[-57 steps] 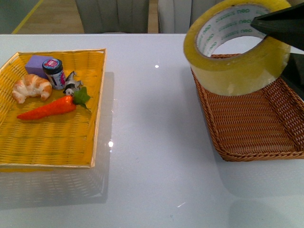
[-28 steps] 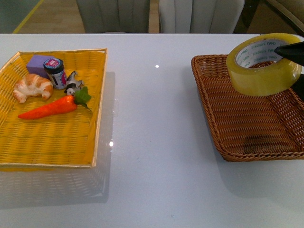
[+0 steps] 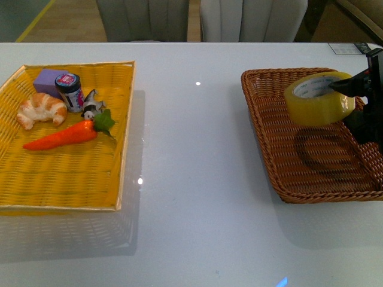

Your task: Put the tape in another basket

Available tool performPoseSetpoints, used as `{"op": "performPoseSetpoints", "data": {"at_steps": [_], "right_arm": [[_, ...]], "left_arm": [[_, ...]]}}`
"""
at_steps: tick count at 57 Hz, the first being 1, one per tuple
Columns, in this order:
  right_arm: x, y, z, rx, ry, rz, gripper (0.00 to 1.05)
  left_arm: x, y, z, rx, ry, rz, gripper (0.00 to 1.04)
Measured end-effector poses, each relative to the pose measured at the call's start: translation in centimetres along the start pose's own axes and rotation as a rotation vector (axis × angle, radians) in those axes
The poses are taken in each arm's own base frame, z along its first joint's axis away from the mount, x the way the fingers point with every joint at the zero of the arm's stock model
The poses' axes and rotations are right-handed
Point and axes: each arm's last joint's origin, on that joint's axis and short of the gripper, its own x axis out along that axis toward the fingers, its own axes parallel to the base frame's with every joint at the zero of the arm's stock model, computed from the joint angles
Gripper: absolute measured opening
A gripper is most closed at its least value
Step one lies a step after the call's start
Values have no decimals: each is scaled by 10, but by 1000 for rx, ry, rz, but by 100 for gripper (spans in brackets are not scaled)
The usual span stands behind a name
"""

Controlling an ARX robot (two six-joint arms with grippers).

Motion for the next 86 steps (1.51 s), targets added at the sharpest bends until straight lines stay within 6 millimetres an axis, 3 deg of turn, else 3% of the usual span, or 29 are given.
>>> {"op": "performPoseSetpoints", "data": {"at_steps": [11, 24, 34, 40, 52, 66, 75, 79, 86], "right_arm": [[21, -14, -7, 15, 20, -50, 47], [27, -19, -17, 25, 12, -84, 48], [17, -27, -24, 58, 11, -131, 76], [-4, -24, -23, 67, 1, -142, 97], [-55, 11, -4, -2, -53, -64, 96], [-130, 45, -5, -185, -77, -44, 96], [-199, 57, -16, -785, -367, 93, 68], [-220, 55, -23, -936, -404, 83, 55], [-234, 52, -33, -1044, -428, 36, 34]], "left_arm": [[-6, 0, -7, 0, -12, 0, 2], [-12, 0, -6, 0, -18, 0, 2], [-16, 0, -6, 0, -19, 0, 2], [-18, 0, -6, 0, -19, 0, 2], [-29, 0, -11, 0, 13, 0, 2], [-31, 0, -10, 0, -2, 1, 2], [-31, 0, -10, 0, -2, 0, 2], [-31, 0, -10, 0, -2, 1, 2], [-31, 0, -10, 0, -2, 1, 2]]}}
